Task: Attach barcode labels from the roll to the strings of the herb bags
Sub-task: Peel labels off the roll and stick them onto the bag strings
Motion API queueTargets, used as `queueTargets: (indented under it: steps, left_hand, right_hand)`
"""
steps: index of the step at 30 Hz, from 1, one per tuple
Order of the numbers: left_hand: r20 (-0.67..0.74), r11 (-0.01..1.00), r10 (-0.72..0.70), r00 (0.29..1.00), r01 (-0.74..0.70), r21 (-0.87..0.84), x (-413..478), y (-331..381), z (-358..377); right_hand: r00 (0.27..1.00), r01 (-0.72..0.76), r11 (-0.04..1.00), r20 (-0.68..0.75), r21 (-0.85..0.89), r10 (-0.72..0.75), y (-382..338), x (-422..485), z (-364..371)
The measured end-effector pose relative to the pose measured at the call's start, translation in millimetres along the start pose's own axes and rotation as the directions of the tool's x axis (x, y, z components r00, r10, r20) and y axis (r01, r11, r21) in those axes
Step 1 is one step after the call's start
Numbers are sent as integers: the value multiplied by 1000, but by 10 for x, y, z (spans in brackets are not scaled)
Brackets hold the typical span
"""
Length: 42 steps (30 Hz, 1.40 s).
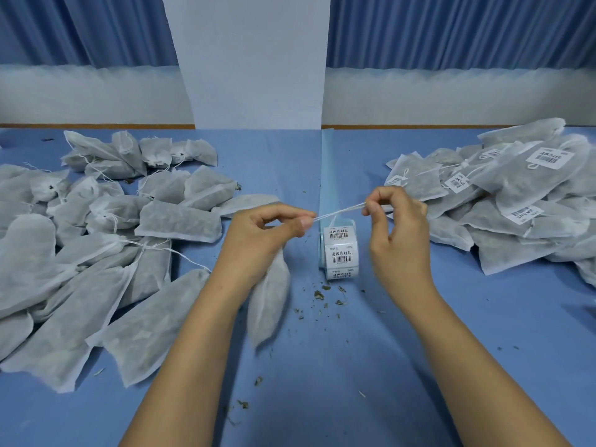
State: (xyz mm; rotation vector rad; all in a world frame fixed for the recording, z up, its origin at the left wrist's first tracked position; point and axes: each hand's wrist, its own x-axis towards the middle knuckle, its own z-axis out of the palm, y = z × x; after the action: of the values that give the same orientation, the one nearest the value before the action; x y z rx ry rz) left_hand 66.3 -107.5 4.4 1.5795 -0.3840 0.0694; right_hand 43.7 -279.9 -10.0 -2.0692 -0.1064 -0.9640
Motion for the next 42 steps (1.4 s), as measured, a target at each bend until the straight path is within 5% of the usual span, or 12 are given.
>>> queueTargets:
  steps: [9,11,17,22,26,33,36,39,42]
  left_hand:
    - [180,953,-215,960,167,251,-6,-77,-101]
    - [145,963,-240,960,216,164,7,-70,-126]
    - [40,950,-304,952,306,-63,37,-56,-168]
    - [-151,959,-280,948,270,-82,52,-55,-102]
    - [-231,953,-274,933,233,-193,51,-48,-44]
    - [-47,946,-156,987,136,-295,48,1,-43]
    - [9,999,10,1000,-10,-32,11,-39,-69]
    - [-118,952,216,969,-182,244,29,-76,-70]
    - [-189,828,429,883,-301,474,75,-127,-81]
  right_hand:
    - [992,-122,992,-26,44,123,-35,4,-38]
    - [993,-101,993,-59,59,104,-84,-15,-36]
    - [974,201,979,-113,20,-197,-277,-136,17]
    - [897,442,892,63,-92,-438,-393,-300,184]
    - [870,485,855,202,-184,-450,-384,-321,266]
    - [900,361,928,293,-91,-322,-278,-296,261]
    - [897,273,962,365,-9,-251,-268,-269,239]
    - [913,148,985,372,85,-169,-210,-158,142]
    - [952,-217,972,241,84,192,-9,49,-51]
